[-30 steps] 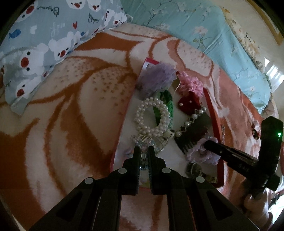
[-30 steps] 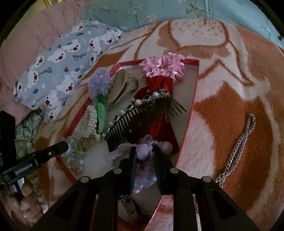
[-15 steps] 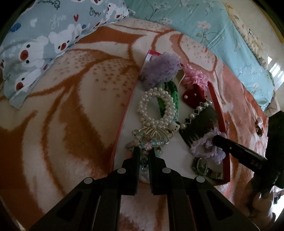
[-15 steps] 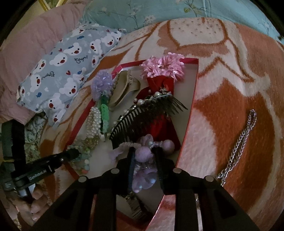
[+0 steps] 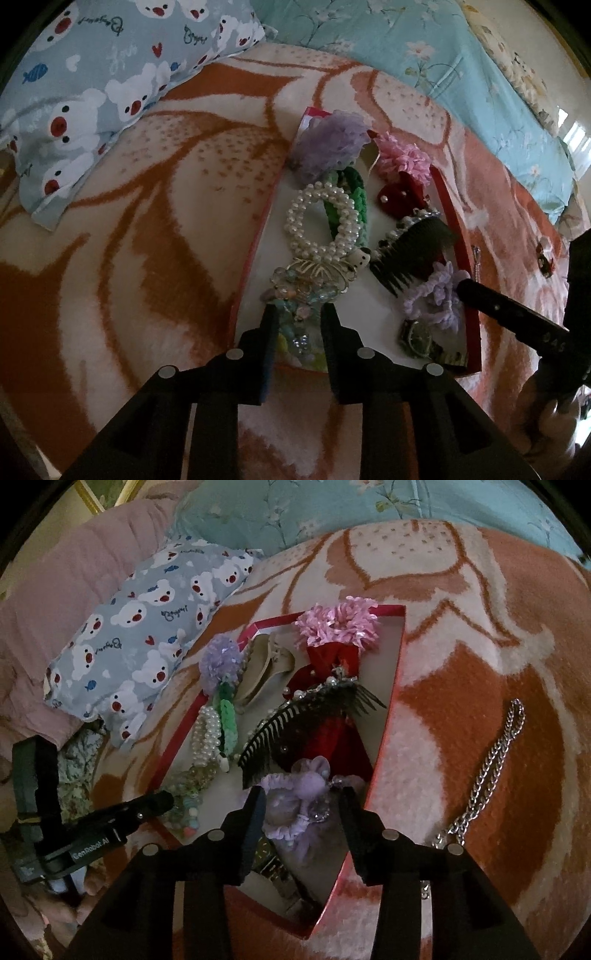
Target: Organize jewelry
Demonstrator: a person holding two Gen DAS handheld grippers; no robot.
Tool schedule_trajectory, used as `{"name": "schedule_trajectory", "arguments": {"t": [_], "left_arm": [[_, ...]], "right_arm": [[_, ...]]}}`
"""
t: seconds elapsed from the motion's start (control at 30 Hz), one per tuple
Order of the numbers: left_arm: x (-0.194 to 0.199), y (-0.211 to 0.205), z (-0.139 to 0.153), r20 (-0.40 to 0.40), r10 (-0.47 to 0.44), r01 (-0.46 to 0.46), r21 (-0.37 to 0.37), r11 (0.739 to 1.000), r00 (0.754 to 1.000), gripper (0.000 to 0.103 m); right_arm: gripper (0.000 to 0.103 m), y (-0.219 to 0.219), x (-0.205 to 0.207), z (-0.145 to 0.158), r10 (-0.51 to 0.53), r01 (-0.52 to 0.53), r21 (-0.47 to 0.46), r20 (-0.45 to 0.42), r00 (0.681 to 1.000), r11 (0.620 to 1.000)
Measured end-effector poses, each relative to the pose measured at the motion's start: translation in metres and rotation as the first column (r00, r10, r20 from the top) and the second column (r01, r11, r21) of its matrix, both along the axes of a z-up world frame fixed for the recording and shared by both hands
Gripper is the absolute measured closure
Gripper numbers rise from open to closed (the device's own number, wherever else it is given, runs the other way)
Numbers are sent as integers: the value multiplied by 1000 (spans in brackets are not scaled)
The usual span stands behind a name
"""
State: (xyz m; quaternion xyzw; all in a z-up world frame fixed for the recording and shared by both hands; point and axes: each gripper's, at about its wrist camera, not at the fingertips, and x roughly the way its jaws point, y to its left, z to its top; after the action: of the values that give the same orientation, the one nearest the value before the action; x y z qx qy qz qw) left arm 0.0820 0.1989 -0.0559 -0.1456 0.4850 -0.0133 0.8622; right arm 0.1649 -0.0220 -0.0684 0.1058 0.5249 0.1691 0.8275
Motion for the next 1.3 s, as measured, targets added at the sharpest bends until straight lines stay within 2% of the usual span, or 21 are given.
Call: {"name": "schedule_trajectory", "arguments": {"t": [0.1, 0.3, 0.53, 0.63, 0.8, 0.9, 1.07, 1.17, 1.3], "left_arm": [[-2, -1, 2, 2, -4, 4, 2, 1000, 1000, 73], [-6, -4, 8, 12, -7, 7, 11, 1000, 1000, 60], [-12, -5, 14, 22, -4, 4, 4, 1000, 1000, 51], [-15, -5, 17, 29, -4, 4, -6, 1000, 1000, 44], [-19, -3, 21, 34, 7, -6, -36, 999, 999, 24], [-22, 1, 21, 27, 19, -16, -76, 997, 999, 22], [-27, 7, 20, 15, 46, -43, -133, 990, 999, 18], [-30, 5, 21, 6, 70, -69, -117, 991, 998, 15], [-35, 0, 27, 10, 97, -97, -49, 994, 995, 15]], "right_arm": [[55, -2, -2, 4, -9, 9, 13, 8, 1000, 1000], [53, -7, -5, 11, -25, 24, 40, 18, 1000, 999], [48, -15, -11, 18, -53, 52, 88, 18, 998, 995], [40, -19, -13, 22, -65, 62, 115, 19, 998, 991], [32, -26, -16, 24, -93, 91, 175, 3, 996, 980], [29, -32, -17, 23, -114, 115, 230, -16, 993, 966], [18, -50, -21, 15, -178, 191, 377, -70, 981, 906], [14, -59, -24, 12, -215, 236, 423, -97, 972, 875], [12, -66, -26, 16, -241, 257, 427, -91, 966, 867]]}}
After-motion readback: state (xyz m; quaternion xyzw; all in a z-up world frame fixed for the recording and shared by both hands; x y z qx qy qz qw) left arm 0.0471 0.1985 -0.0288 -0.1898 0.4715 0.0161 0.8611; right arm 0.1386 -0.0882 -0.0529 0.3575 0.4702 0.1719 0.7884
